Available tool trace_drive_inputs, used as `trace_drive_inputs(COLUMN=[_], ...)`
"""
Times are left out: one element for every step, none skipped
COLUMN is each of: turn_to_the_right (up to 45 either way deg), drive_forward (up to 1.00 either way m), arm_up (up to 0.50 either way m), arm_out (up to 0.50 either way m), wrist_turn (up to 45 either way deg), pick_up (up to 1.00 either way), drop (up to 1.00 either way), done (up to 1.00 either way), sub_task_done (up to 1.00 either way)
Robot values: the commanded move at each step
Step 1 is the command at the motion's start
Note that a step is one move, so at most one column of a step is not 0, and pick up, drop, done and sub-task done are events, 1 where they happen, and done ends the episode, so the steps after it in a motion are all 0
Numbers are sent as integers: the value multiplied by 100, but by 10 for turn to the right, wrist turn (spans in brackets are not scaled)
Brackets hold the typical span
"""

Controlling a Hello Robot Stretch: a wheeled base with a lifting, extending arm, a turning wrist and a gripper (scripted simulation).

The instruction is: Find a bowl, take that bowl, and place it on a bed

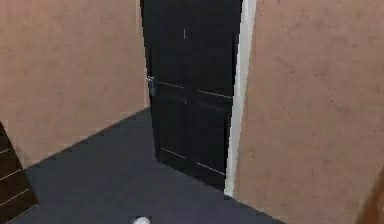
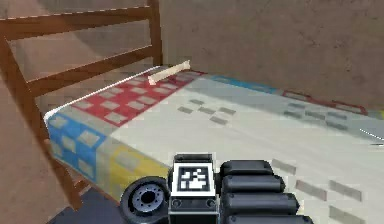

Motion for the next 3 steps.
trace_drive_inputs(turn_to_the_right=[450,450,30], drive_forward=[0,0,0], arm_up=[0,0,0], arm_out=[0,0,0], wrist_turn=[0,0,0], pick_up=[0,0,0], drop=[0,0,0], done=[0,0,0], sub_task_done=[0,0,0])
